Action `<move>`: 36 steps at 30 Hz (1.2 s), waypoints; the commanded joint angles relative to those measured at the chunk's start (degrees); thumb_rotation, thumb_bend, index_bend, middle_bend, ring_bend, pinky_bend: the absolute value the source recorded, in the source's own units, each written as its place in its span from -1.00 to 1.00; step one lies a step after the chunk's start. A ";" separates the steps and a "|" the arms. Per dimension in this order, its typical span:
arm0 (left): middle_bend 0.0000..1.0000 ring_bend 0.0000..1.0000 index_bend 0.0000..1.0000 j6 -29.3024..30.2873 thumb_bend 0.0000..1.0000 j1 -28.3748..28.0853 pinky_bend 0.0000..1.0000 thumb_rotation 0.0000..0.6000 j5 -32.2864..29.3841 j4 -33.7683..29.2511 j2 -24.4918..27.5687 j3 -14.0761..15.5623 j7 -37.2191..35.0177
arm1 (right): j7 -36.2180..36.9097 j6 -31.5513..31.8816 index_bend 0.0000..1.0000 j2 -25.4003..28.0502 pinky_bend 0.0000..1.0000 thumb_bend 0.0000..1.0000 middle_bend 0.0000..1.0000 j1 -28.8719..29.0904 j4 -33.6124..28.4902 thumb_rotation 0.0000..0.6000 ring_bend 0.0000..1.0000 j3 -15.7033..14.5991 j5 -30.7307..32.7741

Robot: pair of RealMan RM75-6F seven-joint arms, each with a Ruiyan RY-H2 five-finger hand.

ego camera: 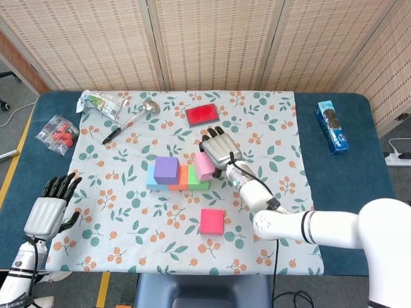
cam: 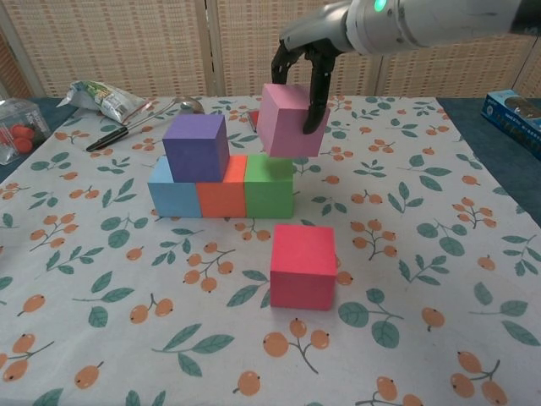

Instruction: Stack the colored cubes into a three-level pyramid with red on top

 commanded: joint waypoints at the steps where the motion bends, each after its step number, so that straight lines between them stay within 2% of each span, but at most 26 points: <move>1: -1.00 -1.00 -1.00 0.60 -0.28 0.82 -0.88 1.00 0.99 1.18 -0.78 0.43 -1.67 | -3.99 2.55 0.24 -2.07 -1.00 -1.00 -0.65 3.71 -0.19 1.00 -1.00 -0.20 5.29; 7: -1.00 -1.00 -1.00 -0.93 -0.27 1.08 -0.88 1.00 2.31 1.62 -0.26 1.43 -7.45 | -8.63 5.20 0.23 -5.59 -1.00 -1.00 -0.65 7.65 1.73 1.00 -1.00 0.38 12.77; 16: -1.00 -1.00 -1.00 -1.31 -0.27 1.63 -0.88 1.00 2.98 3.17 -0.50 1.68 -10.25 | -13.92 8.17 0.20 -10.33 -1.00 -1.00 -0.65 10.75 5.78 1.00 -1.00 2.26 20.03; 21: -1.00 -1.00 -1.00 -1.36 -0.27 1.76 -0.88 1.00 3.17 3.53 -0.66 1.71 -10.77 | -15.42 9.07 0.18 -11.35 -1.00 -1.00 -0.65 11.29 6.56 1.00 -1.00 2.88 21.26; 28: -1.00 -1.00 -1.00 -1.49 -0.27 2.29 -0.88 1.00 3.78 4.46 -0.68 2.09 -12.88 | -19.40 12.41 0.14 -14.57 -1.00 -1.00 -0.65 12.36 9.45 1.00 -1.00 5.37 24.34; 36: -1.00 -1.00 -1.00 -1.81 -0.27 2.66 -0.88 1.00 3.66 4.97 -0.52 2.06 -13.76 | -22.15 12.48 0.10 -16.92 -1.00 -1.00 -0.65 11.76 12.70 1.00 -1.00 7.95 25.75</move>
